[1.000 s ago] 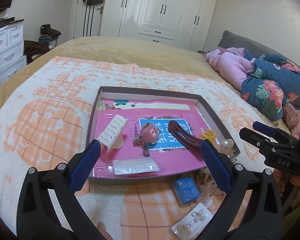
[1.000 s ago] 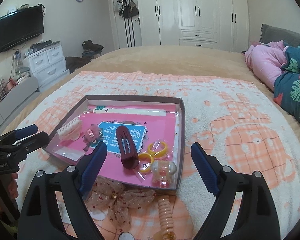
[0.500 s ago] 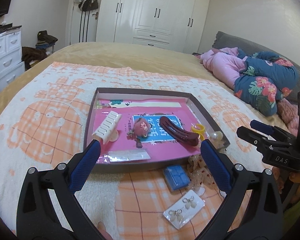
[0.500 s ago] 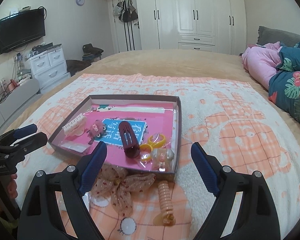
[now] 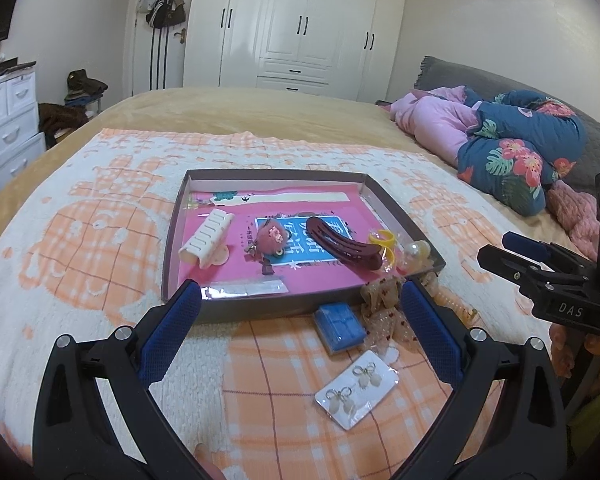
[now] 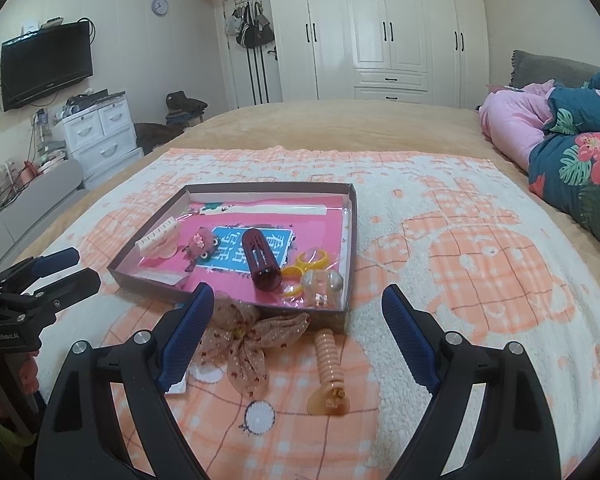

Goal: Organize jewelry
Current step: 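Withdraw both tools from the box toward the remaining items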

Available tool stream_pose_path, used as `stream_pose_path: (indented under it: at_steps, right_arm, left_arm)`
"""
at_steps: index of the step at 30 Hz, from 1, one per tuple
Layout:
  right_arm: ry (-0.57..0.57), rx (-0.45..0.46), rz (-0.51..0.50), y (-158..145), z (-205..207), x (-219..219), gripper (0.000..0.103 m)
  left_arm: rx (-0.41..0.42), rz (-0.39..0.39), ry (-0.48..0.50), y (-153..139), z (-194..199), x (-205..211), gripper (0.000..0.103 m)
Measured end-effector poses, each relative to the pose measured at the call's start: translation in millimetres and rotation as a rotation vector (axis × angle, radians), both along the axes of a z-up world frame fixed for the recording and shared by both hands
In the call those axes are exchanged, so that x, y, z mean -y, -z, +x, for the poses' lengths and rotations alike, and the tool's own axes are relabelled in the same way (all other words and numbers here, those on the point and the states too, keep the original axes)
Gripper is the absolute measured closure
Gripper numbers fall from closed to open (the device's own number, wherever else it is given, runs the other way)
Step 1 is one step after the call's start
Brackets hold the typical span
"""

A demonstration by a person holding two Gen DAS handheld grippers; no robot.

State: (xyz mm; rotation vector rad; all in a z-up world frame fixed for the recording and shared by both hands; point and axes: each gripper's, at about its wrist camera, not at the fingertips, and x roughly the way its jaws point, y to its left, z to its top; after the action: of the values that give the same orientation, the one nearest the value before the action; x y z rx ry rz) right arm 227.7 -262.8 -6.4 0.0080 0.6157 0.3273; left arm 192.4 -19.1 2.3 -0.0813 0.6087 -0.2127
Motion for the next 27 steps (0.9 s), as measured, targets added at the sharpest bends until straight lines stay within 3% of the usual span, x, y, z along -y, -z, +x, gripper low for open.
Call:
stream_pose_path:
  at_steps: [16,27]
  right_arm:
    - [-0.024,-0.028,0.002,8.6,-28.7,-2.9,0.020]
    - [-0.046,-0.088,0.017,23.4,-35.4,-5.7,0.020]
  left_arm:
    - [-0.030,0.042,0.054,15.8,-25.0,9.1,0.011]
    - [-0.088,0.128,0.142,41.8,-28.5,34.6,0.011]
